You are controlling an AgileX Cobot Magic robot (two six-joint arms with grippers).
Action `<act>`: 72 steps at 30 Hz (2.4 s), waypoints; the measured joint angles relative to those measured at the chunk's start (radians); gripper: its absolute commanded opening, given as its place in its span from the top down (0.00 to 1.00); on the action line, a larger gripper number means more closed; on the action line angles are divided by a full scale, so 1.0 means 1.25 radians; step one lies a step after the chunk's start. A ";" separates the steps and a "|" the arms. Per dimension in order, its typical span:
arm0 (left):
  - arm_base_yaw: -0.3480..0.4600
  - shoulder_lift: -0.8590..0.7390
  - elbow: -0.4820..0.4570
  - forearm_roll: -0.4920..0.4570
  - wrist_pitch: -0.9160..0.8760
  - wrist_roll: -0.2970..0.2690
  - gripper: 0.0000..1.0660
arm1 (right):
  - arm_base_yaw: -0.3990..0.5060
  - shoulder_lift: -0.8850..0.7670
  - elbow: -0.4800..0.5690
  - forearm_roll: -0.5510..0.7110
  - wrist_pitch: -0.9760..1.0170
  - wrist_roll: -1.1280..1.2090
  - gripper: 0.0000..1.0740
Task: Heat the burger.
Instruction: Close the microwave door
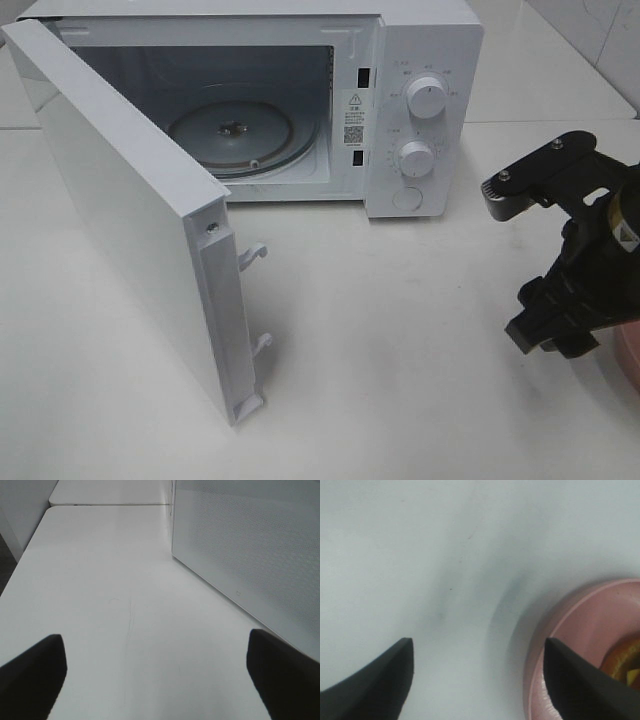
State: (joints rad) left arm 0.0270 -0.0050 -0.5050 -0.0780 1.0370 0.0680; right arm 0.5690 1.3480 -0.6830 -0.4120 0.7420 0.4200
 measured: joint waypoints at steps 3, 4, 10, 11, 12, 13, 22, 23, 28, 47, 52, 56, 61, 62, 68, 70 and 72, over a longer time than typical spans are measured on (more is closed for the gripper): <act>0.000 0.000 0.000 0.000 0.000 0.000 0.16 | 0.000 -0.044 -0.001 0.053 0.013 -0.064 0.23; 0.000 0.000 0.000 0.000 0.000 0.000 0.16 | 0.000 -0.057 -0.001 0.063 0.018 -0.075 0.24; 0.000 0.000 0.000 0.000 0.000 0.000 0.16 | 0.000 -0.159 -0.002 0.114 0.070 -0.106 0.25; 0.000 0.000 0.000 0.000 0.000 0.000 0.16 | 0.000 -0.159 -0.002 0.114 0.070 -0.106 0.25; 0.000 0.000 0.000 0.000 0.000 0.000 0.16 | 0.000 -0.194 -0.002 0.122 0.093 -0.112 0.25; 0.000 0.000 0.000 0.000 0.000 0.000 0.16 | 0.000 -0.194 -0.002 0.122 0.093 -0.112 0.25; 0.000 0.000 0.000 0.000 0.000 0.000 0.16 | 0.000 -0.378 -0.002 0.146 0.222 -0.116 0.27; 0.000 0.000 0.000 0.000 0.000 0.000 0.16 | 0.000 -0.397 -0.002 0.148 0.233 -0.116 0.28; 0.000 0.000 0.000 0.000 0.000 0.000 0.16 | 0.000 -0.499 -0.002 0.148 0.264 -0.118 0.28; 0.000 0.000 0.000 0.000 0.000 0.000 0.16 | -0.182 -0.718 -0.002 0.169 0.291 -0.177 0.29; 0.000 0.000 0.000 0.000 0.000 0.000 0.16 | -0.270 -0.818 0.047 0.188 0.281 -0.188 0.29; 0.000 0.000 0.000 0.000 0.000 0.000 0.16 | -0.297 -0.864 0.095 0.209 0.276 -0.203 0.29; 0.000 0.000 0.000 0.000 0.000 0.000 0.16 | -0.323 -0.938 0.138 0.238 0.251 -0.222 0.29; 0.000 0.000 0.000 0.000 0.000 0.000 0.16 | -0.331 -0.962 0.139 0.245 0.248 -0.226 0.29; 0.000 0.000 0.000 0.000 0.000 0.000 0.16 | -0.335 -1.036 0.140 0.252 0.240 -0.229 0.29; 0.000 0.000 0.000 0.000 0.000 0.000 0.16 | -0.335 -1.048 0.140 0.252 0.239 -0.230 0.29; 0.000 0.000 0.000 0.000 0.000 0.000 0.16 | -0.335 -1.077 0.140 0.253 0.238 -0.232 0.29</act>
State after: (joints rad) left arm 0.0270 -0.0050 -0.5050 -0.0780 1.0370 0.0680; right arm 0.1500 0.0020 -0.5080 -0.0960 1.0390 0.1300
